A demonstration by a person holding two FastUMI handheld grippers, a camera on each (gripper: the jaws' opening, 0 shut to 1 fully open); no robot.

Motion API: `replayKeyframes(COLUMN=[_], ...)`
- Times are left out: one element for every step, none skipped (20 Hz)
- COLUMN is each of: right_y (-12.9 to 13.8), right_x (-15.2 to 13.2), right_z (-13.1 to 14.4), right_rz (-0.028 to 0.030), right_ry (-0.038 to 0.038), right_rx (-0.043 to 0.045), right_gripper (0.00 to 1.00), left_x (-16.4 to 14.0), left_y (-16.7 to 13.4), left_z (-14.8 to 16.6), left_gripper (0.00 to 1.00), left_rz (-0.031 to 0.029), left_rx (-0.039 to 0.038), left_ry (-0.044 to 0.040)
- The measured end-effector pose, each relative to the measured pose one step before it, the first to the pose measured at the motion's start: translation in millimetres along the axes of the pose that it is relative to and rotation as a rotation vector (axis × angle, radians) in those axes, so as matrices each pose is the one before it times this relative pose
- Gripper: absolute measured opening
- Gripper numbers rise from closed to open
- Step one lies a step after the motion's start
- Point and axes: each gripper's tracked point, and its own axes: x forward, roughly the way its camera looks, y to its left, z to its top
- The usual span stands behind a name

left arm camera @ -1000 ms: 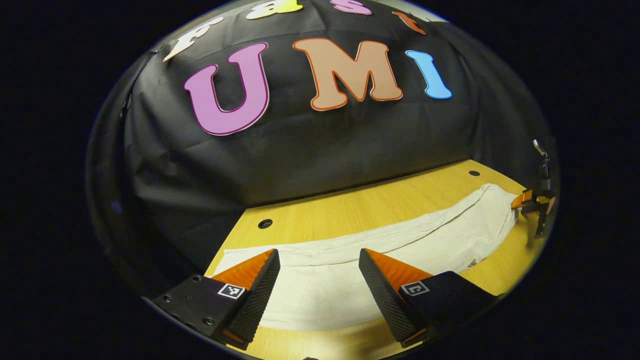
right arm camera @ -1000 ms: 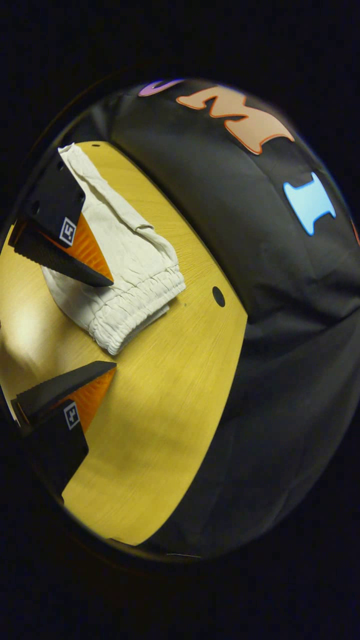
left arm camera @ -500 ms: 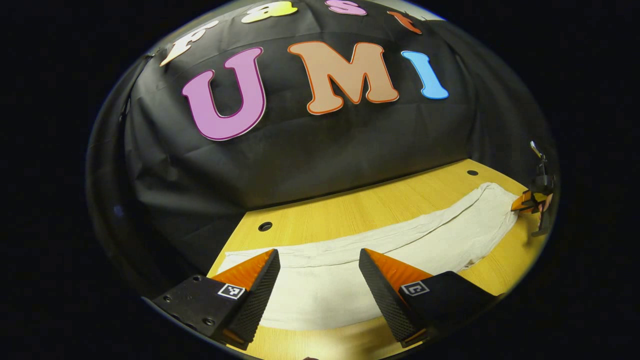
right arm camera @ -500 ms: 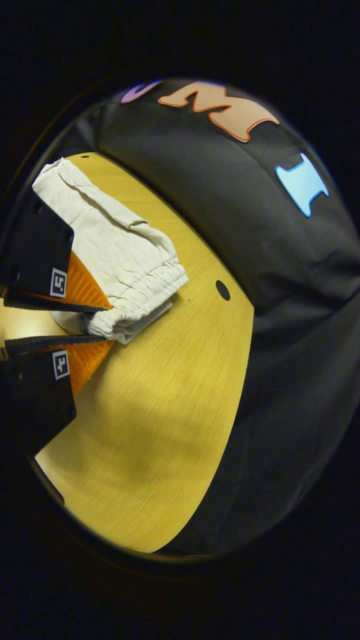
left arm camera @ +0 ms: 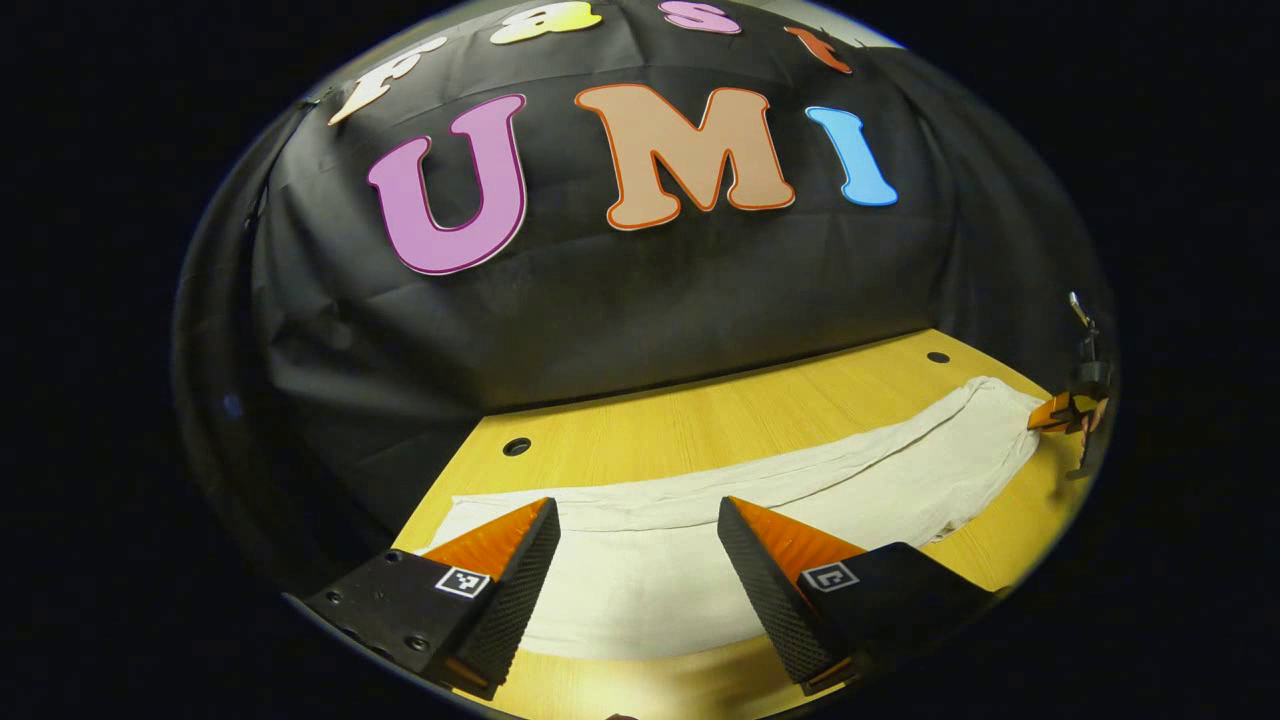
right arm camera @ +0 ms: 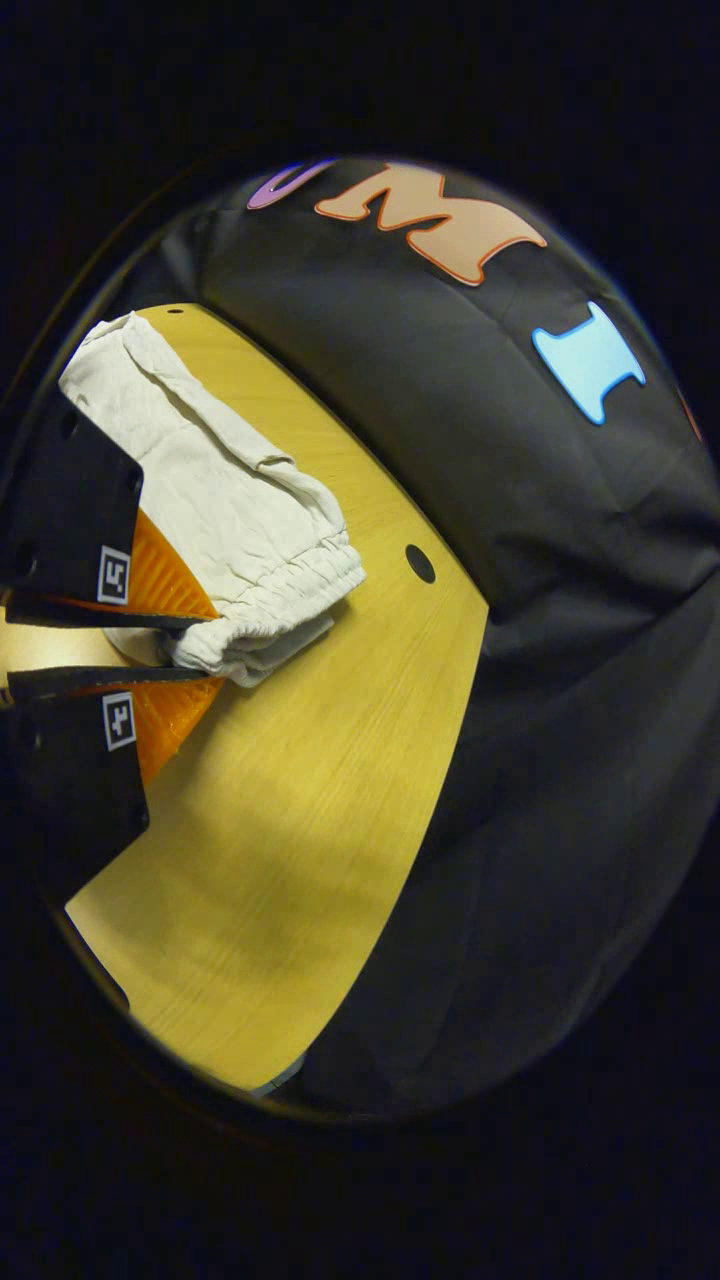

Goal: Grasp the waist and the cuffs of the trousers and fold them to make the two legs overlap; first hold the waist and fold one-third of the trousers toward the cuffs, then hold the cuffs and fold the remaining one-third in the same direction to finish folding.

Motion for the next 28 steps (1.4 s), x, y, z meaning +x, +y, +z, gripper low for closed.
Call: replayKeyframes(right_y=[-6.18, -5.36, -3.86, 0.23, 1.30, 4.23, 2.03, 6.63, 10.83, 10.78, 14.32, 14.79, 14.82, 15.01, 14.79, 13.65, 12.35, 13.05, 13.12, 11.29, 8.96, 12.16, 12.96, 11.71, 11.05, 11.05, 10.52, 11.28], right_x=[-0.85, 0.84, -1.88, -2.91, -4.38, -3.44, -4.14, -6.09, -5.43, -6.58, -5.67, -4.84, -4.21, -3.66, -4.83, -2.62, -4.34, -3.25, -2.99, -1.15, -3.28, -1.81, -0.91, -0.08, -0.81, -0.84, -0.19, 0.66], right_z=[5.31, 7.11, 4.87, 4.72, 2.58, 4.22, 4.84, 6.09, 4.21, 4.44, 2.38, 3.11, 2.26, 2.40, 0.34, -0.37, -0.91, 0.89, -1.70, -0.67, -0.57, -2.89, -3.18, -2.56, -4.68, -2.84, -4.27, -3.42], right_rz=[-0.00620, -0.00152, 0.00309, 0.00783, 0.01088, 0.01579, 0.02009, 0.01908, 0.01081, 0.02122, 0.02542, 0.02768, 0.02598, 0.02267, 0.02125, 0.01720, 0.01506, 0.01628, 0.01209, 0.00909, 0.01179, 0.00889, 0.01148, 0.01240, 0.00924, 0.01095, 0.01078, 0.01059], right_ry=[-0.00640, -0.00471, -0.00253, -0.00415, -0.00398, -0.00969, -0.01189, -0.01384, -0.01479, -0.00904, -0.00971, -0.00727, -0.00852, -0.00865, -0.00410, -0.00317, -0.00668, -0.00577, -0.00331, -0.00507, -0.00382, -0.00015, -0.00177, 0.00236, 0.00177, 0.00231, 0.00099, 0.00361], right_rx=[-0.00158, -0.00235, -0.00307, -0.00639, -0.00971, -0.01032, -0.00853, -0.00960, -0.00911, 0.00047, 0.00778, 0.00343, -0.00565, -0.01277, -0.01542, -0.01606, -0.01408, -0.00846, -0.00519, -0.00513, -0.00595, -0.00352, -0.00046, -0.00061, -0.00138, -0.00093, -0.00369, -0.00740], right_gripper=[0.18, 0.18, 0.18, 0.18, 0.18, 0.18, 0.18, 0.18, 0.18, 0.18, 0.18, 0.17, 0.18, 0.18, 0.18, 0.18, 0.18, 0.18, 0.18, 0.18, 0.18, 0.18, 0.18, 0.18, 0.18, 0.18, 0.18, 0.18], left_x=[-0.70, -2.10, -0.87, -2.99, -2.12, -1.94, -0.97, -0.75, -0.89, -0.27, -0.54, 0.69, 0.50, -0.34, 0.43, -1.63, -1.94, -0.55, -0.61, -1.90, -1.73, -0.71, -0.91, -1.19, -0.91, -0.69, -0.67, -0.26], left_y=[-3.82, -3.63, -2.91, -1.99, -1.05, -1.70, 0.16, 1.91, 2.46, 3.11, 3.76, 3.70, 4.54, 4.59, 4.62, 5.74, 4.77, 5.17, 6.64, 7.53, 7.57, 6.93, 7.38, 7.94, 8.35, 8.37, 7.96, 7.36], left_z=[-0.55, -0.16, -0.61, -0.90, 0.78, -0.51, 1.03, 0.26, 0.72, 0.76, 2.27, 1.90, 1.03, 0.07, 0.85, -0.38, 0.34, -1.96, -2.71, -3.39, -2.15, -1.30, -1.55, -2.58, -1.72, -1.86, -2.63, -4.02], left_gripper=[0.96, 0.97, 0.97, 0.96, 0.96, 0.96, 0.96, 0.96, 0.96, 0.96, 0.96, 0.96, 0.96, 0.96, 0.96, 0.97, 0.97, 0.96, 0.96, 0.96, 0.96, 0.96, 0.96, 0.96, 0.96, 0.96, 0.96, 0.96], left_rz=[0.00383, 0.00315, 0.00570, 0.00681, 0.00492, 0.00145, 0.00100, 0.00615, 0.00387, 0.00132, -0.00015, 0.00276, 0.00207, 0.00179, 0.00196, 0.00225, -0.00233, 0.00077, 0.00224, 0.00463, 0.00160, 0.00203, 0.00104, 0.00380, 0.00423, 0.00427, 0.00342, 0.00447], left_rx=[-0.00487, -0.00650, -0.00535, -0.00538, -0.00796, -0.00840, -0.00387, 0.00221, 0.00268, 0.00080, -0.00002, 0.00141, -0.00033, -0.00354, -0.00606, -0.00748, -0.00712, -0.00304, -0.00200, -0.00326, -0.00550, -0.00744, -0.00729, -0.00539, -0.00539, -0.00597, -0.00613, -0.00640], left_ry=[0.00075, -0.00050, 0.00173, -0.00005, -0.00159, -0.00050, -0.00018, 0.00071, -0.00233, -0.00192, -0.00534, -0.00505, -0.00132, -0.00146, -0.00273, -0.00242, -0.00453, -0.00002, 0.00576, 0.00607, 0.00247, 0.00142, 0.00106, 0.00196, 0.00214, 0.00336, 0.00298, 0.00410])
